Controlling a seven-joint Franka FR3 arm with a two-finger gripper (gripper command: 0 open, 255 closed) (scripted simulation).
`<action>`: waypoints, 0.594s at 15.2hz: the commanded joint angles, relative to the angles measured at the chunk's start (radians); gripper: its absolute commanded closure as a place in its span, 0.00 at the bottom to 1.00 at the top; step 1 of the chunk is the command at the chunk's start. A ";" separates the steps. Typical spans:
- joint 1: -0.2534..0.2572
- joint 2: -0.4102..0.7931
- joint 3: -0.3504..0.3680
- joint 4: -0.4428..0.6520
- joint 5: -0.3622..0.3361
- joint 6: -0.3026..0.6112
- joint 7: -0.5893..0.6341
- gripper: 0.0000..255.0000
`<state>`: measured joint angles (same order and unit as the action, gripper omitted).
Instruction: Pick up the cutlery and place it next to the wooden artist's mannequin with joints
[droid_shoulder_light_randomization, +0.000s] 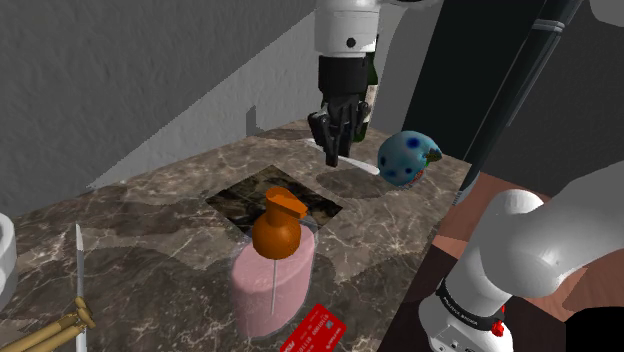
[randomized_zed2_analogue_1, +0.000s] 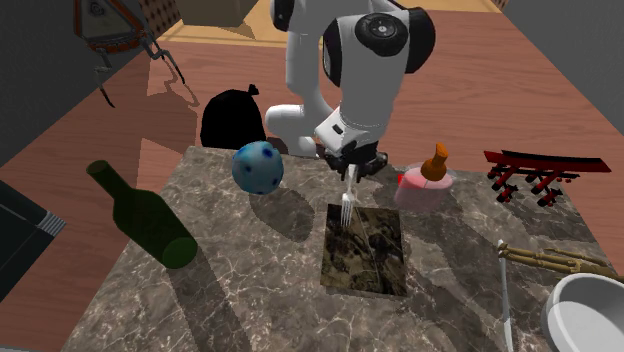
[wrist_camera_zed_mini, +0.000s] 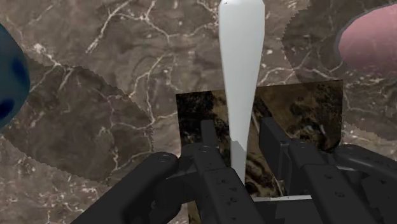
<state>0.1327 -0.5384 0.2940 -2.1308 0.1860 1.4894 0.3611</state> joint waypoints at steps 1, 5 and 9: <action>0.012 0.028 0.043 0.029 0.021 0.006 0.055 1.00; 0.031 0.099 0.127 0.098 0.046 0.022 0.160 1.00; 0.047 0.189 0.215 0.185 0.051 0.040 0.270 1.00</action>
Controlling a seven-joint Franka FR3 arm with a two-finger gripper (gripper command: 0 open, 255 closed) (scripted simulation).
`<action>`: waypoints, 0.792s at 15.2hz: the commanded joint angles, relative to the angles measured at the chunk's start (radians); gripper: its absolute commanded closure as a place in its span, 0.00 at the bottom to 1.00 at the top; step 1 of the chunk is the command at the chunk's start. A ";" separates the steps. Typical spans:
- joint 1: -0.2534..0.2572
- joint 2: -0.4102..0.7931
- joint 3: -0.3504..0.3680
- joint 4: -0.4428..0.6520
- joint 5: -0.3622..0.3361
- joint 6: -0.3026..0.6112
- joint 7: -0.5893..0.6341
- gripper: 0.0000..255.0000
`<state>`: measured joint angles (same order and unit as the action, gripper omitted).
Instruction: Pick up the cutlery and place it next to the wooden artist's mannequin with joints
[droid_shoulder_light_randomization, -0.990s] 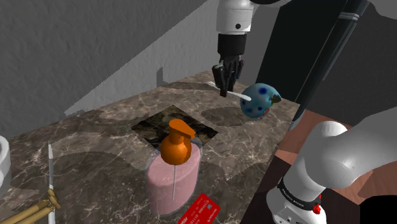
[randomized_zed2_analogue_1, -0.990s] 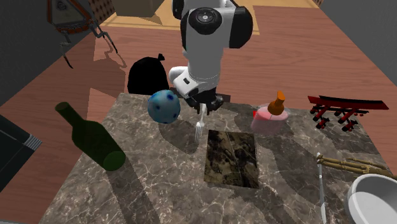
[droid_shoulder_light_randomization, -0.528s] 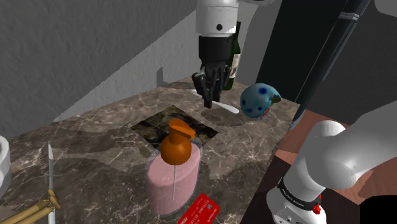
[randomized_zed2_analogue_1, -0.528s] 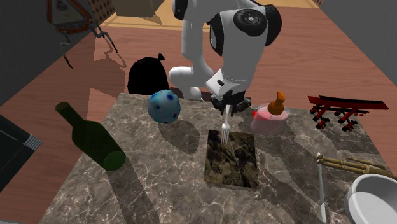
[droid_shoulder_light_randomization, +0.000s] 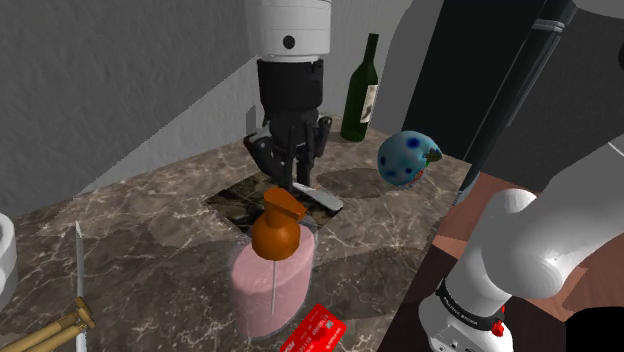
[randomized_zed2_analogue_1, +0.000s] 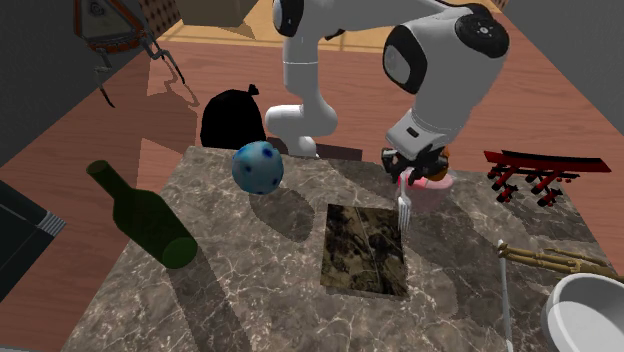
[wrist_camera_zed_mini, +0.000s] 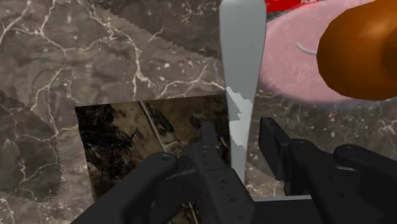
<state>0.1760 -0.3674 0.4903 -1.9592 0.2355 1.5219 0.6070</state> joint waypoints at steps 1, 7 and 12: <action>0.007 0.044 0.040 0.038 -0.002 0.012 0.053 1.00; 0.037 0.235 0.178 0.212 -0.063 0.031 0.242 1.00; 0.108 0.450 0.277 0.403 -0.188 0.022 0.425 1.00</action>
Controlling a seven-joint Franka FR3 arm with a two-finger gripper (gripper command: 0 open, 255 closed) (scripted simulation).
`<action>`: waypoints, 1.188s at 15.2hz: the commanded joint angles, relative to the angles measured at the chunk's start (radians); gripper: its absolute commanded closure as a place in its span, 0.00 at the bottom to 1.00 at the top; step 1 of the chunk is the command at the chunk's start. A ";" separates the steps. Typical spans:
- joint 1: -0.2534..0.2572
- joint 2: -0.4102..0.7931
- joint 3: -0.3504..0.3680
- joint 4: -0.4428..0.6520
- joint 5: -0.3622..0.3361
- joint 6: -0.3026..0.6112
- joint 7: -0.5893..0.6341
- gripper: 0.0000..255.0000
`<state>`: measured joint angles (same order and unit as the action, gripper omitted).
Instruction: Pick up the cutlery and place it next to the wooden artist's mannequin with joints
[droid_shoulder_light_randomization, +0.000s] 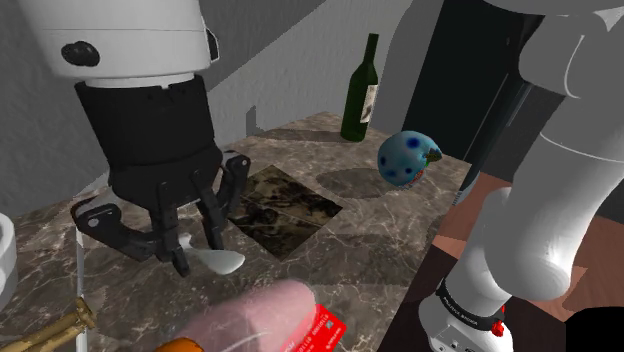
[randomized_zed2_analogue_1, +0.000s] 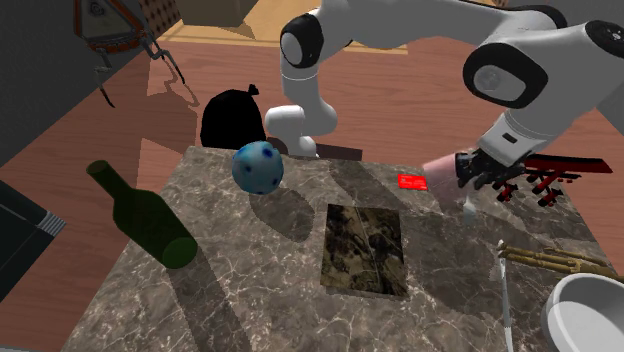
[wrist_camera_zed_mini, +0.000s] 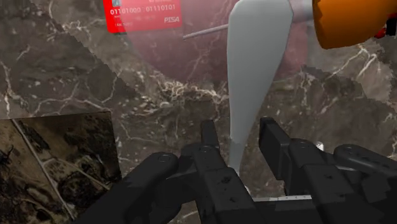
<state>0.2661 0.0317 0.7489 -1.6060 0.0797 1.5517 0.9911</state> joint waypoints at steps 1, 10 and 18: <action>0.055 0.128 0.041 0.121 -0.084 -0.020 0.098 1.00; 0.046 0.101 0.028 -0.025 -0.065 0.107 0.076 1.00; 0.041 0.102 0.027 -0.133 -0.065 0.214 0.068 1.00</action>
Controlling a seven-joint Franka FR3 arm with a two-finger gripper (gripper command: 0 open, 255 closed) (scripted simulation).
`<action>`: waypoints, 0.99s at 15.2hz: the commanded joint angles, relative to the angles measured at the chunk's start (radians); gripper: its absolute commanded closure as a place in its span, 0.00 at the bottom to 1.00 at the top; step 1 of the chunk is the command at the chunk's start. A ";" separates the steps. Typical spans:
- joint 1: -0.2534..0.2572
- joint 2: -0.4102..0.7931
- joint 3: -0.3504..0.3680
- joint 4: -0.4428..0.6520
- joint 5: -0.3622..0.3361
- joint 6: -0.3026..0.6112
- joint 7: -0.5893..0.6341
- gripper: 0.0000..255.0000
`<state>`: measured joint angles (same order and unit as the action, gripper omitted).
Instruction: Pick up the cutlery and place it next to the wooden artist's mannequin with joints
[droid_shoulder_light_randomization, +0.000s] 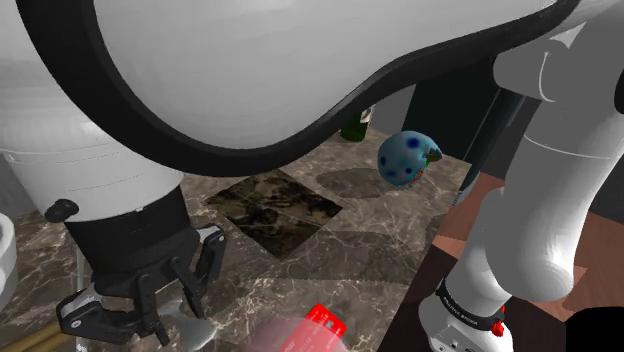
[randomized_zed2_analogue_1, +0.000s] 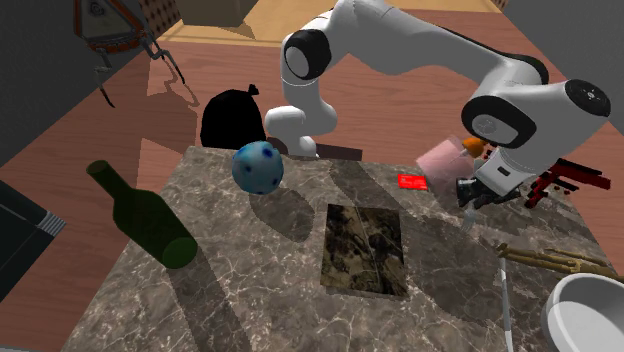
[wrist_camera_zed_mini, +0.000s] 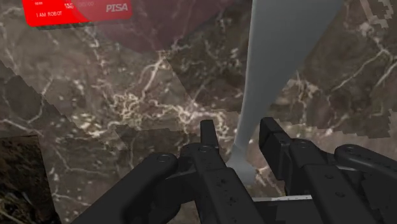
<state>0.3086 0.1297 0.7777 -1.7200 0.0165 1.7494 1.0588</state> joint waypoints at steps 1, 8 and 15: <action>-0.001 0.005 -0.002 -0.031 -0.003 0.029 0.000 1.00; -0.001 0.013 -0.003 -0.077 -0.009 0.081 0.001 1.00; -0.002 0.014 -0.003 -0.078 -0.010 0.083 -0.001 0.00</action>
<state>0.3068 0.1427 0.7756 -1.7980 0.0078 1.8319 1.0579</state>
